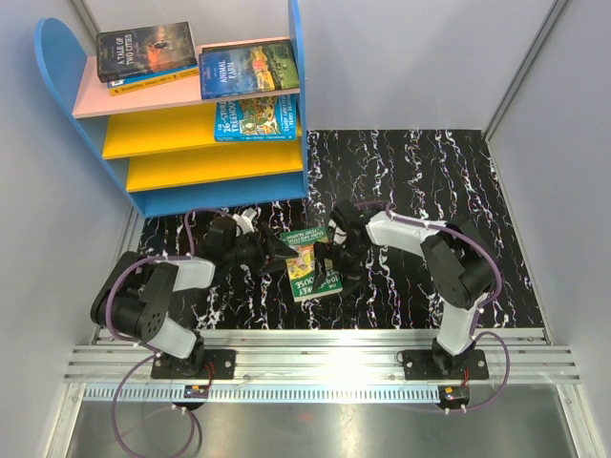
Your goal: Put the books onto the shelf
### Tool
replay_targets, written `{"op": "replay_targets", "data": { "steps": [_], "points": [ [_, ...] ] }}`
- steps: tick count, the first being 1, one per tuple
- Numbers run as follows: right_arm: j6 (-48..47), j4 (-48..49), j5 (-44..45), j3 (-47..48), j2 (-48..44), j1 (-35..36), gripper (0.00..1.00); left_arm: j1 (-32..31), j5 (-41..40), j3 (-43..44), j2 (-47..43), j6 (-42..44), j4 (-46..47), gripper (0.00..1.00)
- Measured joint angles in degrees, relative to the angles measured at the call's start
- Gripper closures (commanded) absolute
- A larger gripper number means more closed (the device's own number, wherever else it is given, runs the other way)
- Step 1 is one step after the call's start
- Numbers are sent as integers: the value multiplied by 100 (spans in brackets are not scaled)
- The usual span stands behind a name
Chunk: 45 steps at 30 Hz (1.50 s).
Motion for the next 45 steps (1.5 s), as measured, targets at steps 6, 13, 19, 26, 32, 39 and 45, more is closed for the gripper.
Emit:
{"op": "replay_targets", "data": {
  "steps": [6,13,19,26,32,39,45],
  "points": [
    [-640,-734,699,623,-7,-273,0,-11,114,238,184,59,-109,28],
    [-1043,-1054,1099,813,39,-382,0,-11,142,446,424,118,-170,30],
    [-1045,-605,896,1145,595,-437,0,-24,157,573,599,142,-271,30],
    [-929,-195,588,1401,868,-466,0,-61,155,778,745,243,-476,34],
    [-754,26,407,1300,855,-579,0,-103,160,1128,782,214,-699,31],
    [-623,476,66,1016,750,-629,0,-483,319,1355,846,-378,116,32],
    [-619,573,-142,828,667,-811,0,-636,391,1429,1152,-608,597,36]
  ]
}}
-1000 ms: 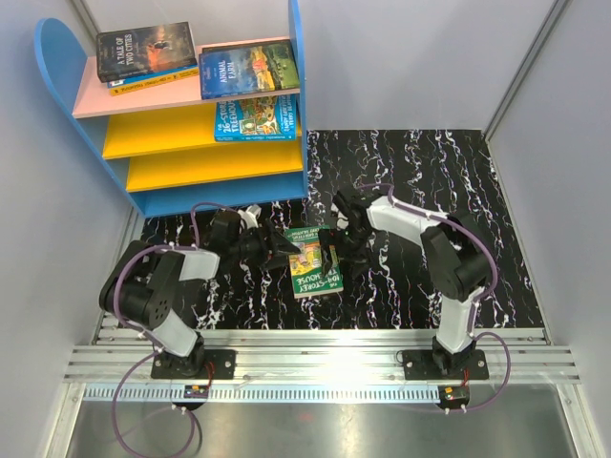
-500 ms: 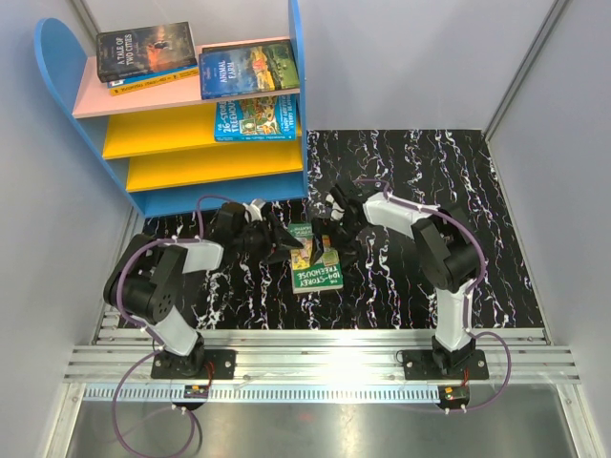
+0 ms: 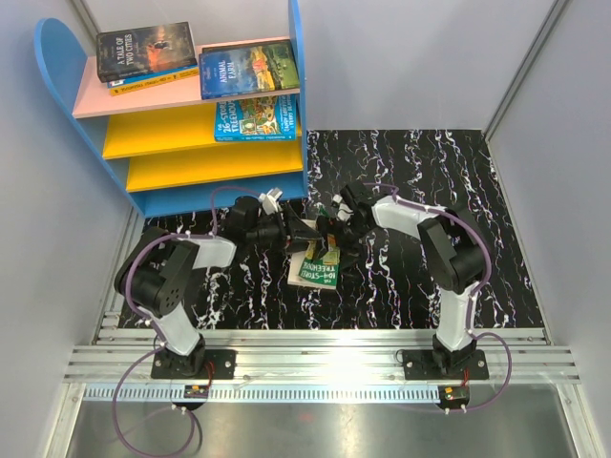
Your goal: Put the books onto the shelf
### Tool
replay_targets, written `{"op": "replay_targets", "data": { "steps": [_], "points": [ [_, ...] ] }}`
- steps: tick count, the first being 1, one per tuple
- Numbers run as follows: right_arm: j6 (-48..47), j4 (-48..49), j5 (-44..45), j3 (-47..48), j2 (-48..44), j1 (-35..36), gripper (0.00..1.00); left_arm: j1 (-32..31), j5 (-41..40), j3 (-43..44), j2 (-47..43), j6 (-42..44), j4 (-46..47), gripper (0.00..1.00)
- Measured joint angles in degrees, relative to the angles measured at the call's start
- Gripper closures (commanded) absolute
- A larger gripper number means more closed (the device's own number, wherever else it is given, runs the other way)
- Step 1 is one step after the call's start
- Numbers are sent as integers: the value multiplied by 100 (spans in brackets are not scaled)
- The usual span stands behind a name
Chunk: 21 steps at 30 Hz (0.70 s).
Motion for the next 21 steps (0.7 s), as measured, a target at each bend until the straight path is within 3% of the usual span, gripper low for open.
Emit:
{"op": "replay_targets", "data": {
  "steps": [14,21],
  "points": [
    [-127,39,190,-807,-752,-260,0,-299,-483,328,195,1228,-1580,43],
    [-149,46,205,-1069,-1080,-289,0,-304,-468,372,396,1325,-1746,57]
  ]
}}
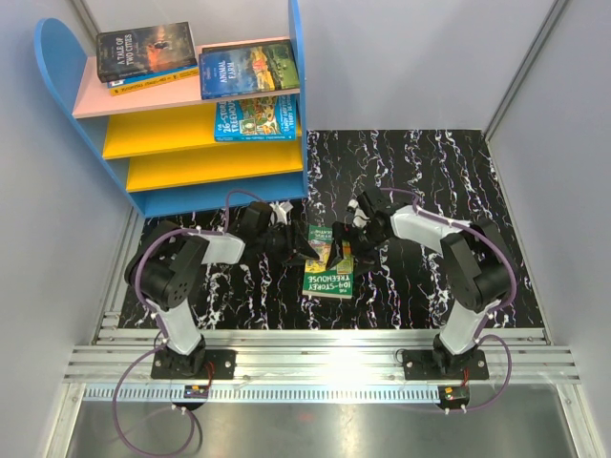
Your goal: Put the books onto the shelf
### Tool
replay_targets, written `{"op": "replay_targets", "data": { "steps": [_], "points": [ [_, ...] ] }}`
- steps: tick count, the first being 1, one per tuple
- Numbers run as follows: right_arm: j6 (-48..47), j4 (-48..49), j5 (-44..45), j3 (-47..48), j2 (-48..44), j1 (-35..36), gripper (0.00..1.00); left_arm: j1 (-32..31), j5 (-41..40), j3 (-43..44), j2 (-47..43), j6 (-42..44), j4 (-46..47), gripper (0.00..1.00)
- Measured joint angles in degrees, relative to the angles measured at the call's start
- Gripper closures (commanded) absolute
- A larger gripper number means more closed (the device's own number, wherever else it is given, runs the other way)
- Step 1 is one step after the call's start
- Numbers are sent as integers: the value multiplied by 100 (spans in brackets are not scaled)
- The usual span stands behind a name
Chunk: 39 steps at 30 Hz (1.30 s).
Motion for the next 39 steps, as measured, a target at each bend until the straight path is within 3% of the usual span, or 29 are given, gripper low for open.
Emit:
{"op": "replay_targets", "data": {
  "steps": [7,10,13,14,23,32,39],
  "points": [
    [55,15,-20,-68,-42,-35,0,-92,50,94,264,-188,219,74],
    [98,44,-46,-76,-42,-35,0,-240,63,205,398,-225,247,77],
    [131,52,-48,-76,-42,-35,0,-385,85,304,509,-245,245,89],
    [138,55,-46,-76,-42,-35,0,-424,85,321,540,-240,238,99],
    [448,833,-363,-741,-754,-678,0,-472,212,334,496,-219,127,100],
    [1635,3130,-824,-2269,-951,-984,0,-507,461,378,177,-468,138,100],
    [3320,6131,-1519,-3062,-271,-1040,0,-452,588,378,-7,-859,448,100]
  ]
}}
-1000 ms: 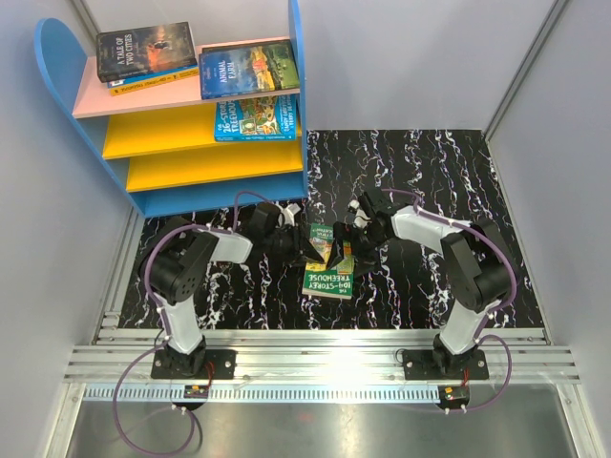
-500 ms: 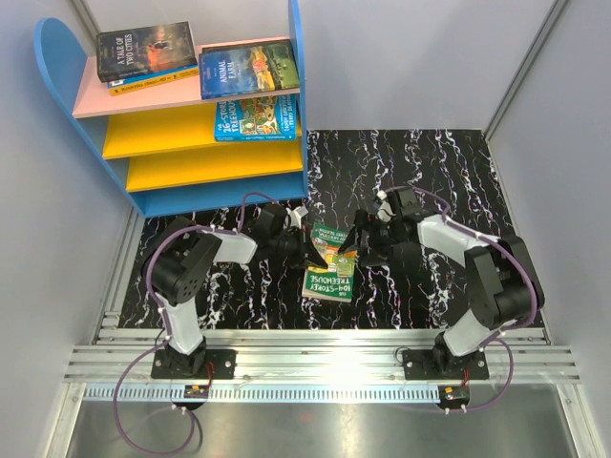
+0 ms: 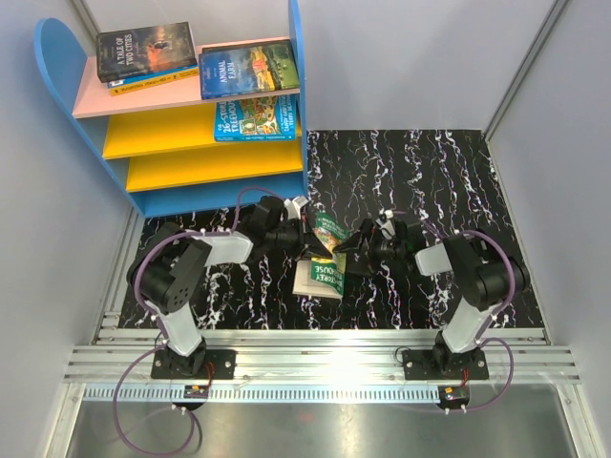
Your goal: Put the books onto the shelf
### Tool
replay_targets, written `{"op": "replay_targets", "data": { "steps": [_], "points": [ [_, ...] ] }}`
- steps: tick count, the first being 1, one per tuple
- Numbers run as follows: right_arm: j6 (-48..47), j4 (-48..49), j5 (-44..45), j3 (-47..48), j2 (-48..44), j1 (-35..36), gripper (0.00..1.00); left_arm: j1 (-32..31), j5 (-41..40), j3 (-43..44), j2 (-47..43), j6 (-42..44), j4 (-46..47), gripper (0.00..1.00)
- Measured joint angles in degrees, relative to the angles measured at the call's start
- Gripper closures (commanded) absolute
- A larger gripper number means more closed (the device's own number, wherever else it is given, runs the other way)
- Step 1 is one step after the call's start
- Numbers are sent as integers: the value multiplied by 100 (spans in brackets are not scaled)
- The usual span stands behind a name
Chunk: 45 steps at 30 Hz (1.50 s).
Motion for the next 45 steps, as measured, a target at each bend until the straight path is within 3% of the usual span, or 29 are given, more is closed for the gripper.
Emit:
{"op": "replay_targets", "data": {
  "steps": [7,14,24,31,36,39,40,41,43,45],
  "points": [
    [1217,3416,-186,-619,1016,-7,0,26,-4,155,-103,-212,-24,100],
    [2033,5563,-184,-752,1930,-28,0,35,-9,271,-223,-238,-109,100],
    [2321,5600,-120,-813,1816,-28,0,57,83,328,-339,-673,-81,100],
    [2341,5429,-127,-813,1735,-28,4,61,103,313,-352,-494,-168,100],
    [2345,5416,-170,-833,1744,-22,7,48,129,-645,-304,-649,780,100],
    [2339,5536,-197,-872,1818,-15,11,50,114,-1237,90,-986,1683,89],
    [2339,5587,-199,-881,1853,-15,13,50,118,-1392,282,-1147,2044,68],
    [2343,5628,-197,-887,1878,-15,14,28,129,-1521,485,-1307,2376,62],
    [2328,5694,-192,-903,1926,-9,15,-22,225,-1674,813,-1685,2970,51],
    [2330,5711,-186,-918,1932,-9,20,-76,308,-1698,929,-1969,3550,50]
  ]
}}
